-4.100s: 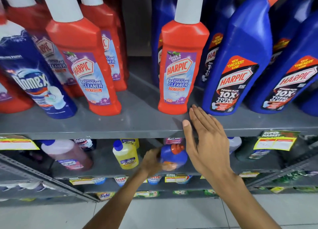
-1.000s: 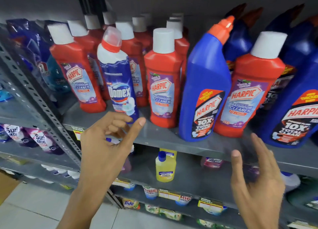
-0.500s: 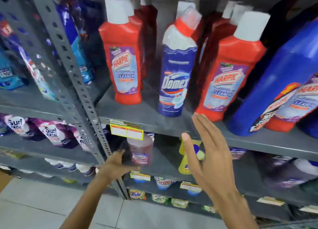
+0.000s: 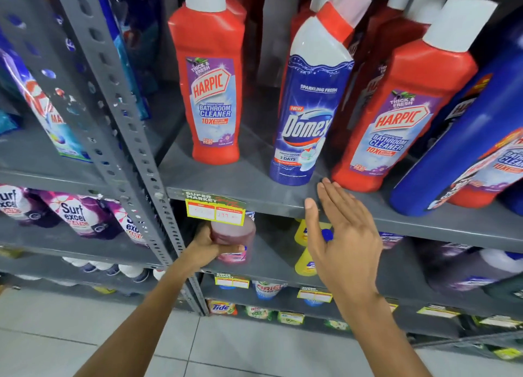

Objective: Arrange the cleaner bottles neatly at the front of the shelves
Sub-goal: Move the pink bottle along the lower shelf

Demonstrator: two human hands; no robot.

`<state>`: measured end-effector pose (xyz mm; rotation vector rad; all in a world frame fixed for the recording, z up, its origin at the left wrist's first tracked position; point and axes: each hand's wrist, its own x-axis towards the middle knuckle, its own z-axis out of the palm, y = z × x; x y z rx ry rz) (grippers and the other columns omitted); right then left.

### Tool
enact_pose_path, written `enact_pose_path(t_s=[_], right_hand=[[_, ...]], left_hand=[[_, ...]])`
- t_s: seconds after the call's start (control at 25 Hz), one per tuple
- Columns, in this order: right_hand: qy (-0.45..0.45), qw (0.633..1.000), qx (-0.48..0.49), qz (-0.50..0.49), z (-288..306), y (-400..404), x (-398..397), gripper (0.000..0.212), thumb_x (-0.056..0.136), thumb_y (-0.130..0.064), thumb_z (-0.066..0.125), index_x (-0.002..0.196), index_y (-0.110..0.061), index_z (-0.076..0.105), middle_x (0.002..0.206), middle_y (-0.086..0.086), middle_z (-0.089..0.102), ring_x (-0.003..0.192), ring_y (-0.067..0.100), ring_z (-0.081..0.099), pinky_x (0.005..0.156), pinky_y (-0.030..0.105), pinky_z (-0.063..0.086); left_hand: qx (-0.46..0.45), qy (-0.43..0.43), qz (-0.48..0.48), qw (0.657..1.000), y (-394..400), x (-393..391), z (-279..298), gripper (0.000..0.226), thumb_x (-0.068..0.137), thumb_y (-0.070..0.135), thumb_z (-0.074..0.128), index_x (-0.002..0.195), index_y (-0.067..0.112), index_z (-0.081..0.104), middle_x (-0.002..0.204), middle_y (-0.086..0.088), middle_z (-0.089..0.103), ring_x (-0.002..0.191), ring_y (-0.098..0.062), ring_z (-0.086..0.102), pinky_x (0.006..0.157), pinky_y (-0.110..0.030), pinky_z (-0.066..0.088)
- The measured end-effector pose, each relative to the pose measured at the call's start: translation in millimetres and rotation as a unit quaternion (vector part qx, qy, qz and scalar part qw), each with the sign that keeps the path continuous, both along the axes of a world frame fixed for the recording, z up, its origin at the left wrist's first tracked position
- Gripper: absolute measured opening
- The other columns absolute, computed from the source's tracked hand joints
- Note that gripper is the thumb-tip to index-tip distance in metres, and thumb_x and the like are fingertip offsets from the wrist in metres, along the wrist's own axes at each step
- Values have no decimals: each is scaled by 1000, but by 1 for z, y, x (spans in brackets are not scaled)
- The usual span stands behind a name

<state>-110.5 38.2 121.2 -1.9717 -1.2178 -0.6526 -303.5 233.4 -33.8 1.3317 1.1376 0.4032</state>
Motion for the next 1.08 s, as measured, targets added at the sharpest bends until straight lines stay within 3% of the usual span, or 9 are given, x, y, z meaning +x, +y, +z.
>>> enact_pose_path(t_s=[0.12, 0.28, 0.44, 0.56, 0.72, 0.84, 0.88, 1.0, 1.08], right_hand=[[7, 1000, 2, -4, 3, 0, -2, 39, 106, -35, 67, 133, -9, 77, 139, 5, 76, 134, 19, 71, 118, 37, 53], [39, 998, -23, 43, 10, -12, 2, 41, 105, -34, 69, 137, -9, 75, 145, 4, 73, 138, 17, 68, 121, 39, 52], [100, 982, 74, 139, 11, -67, 21, 33, 108, -27, 67, 136, -11, 75, 144, -2, 74, 140, 12, 66, 117, 38, 54], [112, 979, 138, 105, 15, -133, 63, 31, 110, -24, 63, 136, -11, 74, 141, -2, 75, 134, 18, 71, 113, 40, 55], [125, 985, 115, -26, 22, -195, 156, 40, 112, -34, 56, 142, -11, 69, 145, 2, 71, 136, 24, 69, 113, 32, 55], [74, 994, 75, -26, 18, -215, 215, 42, 112, -31, 58, 142, -5, 68, 146, 5, 69, 138, 23, 66, 121, 47, 51], [57, 996, 65, -10, 14, -219, 231, 41, 111, -29, 59, 141, -3, 69, 145, 7, 70, 136, 25, 68, 121, 52, 50], [18, 999, 38, 35, 3, -216, 261, 37, 110, -26, 63, 136, -2, 72, 139, 10, 75, 129, 28, 72, 118, 55, 51], [6, 999, 30, 39, -3, -214, 271, 32, 110, -26, 64, 131, -6, 77, 136, 6, 77, 126, 25, 75, 116, 51, 53]], left_hand=[[0, -11, -7, 1000, -6, -2, 6, 98, 61, -2, 104, 145, 6, 54, 139, -16, 71, 135, -36, 65, 116, -52, 55], [38, -60, 40, 997, -49, -6, 17, 74, 54, -3, 105, 118, 18, 73, 105, -1, 87, 109, -28, 78, 82, -25, 67], [31, -69, 13, 997, -119, -14, 24, 79, 47, 13, 107, 118, 10, 74, 106, 5, 87, 95, -8, 83, 74, -18, 67], [-31, -69, -67, 995, -180, 17, 35, 75, 57, 23, 109, 121, 10, 73, 114, 13, 86, 106, -6, 82, 80, -15, 65], [-100, -90, -52, 990, -244, 99, 20, 93, 42, -4, 106, 125, -16, 66, 88, -9, 87, 76, -16, 83, 60, -21, 65], [-110, -124, -66, 984, -269, 162, 9, 91, 53, -32, 93, 135, -21, 56, 121, -39, 74, 84, -24, 79, 64, -28, 67], [-94, -121, -63, 986, -273, 183, 6, 90, 54, -33, 92, 135, -18, 58, 121, -35, 76, 86, -19, 79, 68, -26, 66], [-36, -106, -57, 992, -271, 236, 4, 82, 53, -26, 96, 124, 1, 66, 94, 4, 87, 81, 2, 80, 68, -14, 63], [-11, -114, -61, 992, -263, 269, 5, 76, 54, -15, 99, 118, 11, 70, 92, 10, 87, 82, 1, 79, 72, -15, 63]])
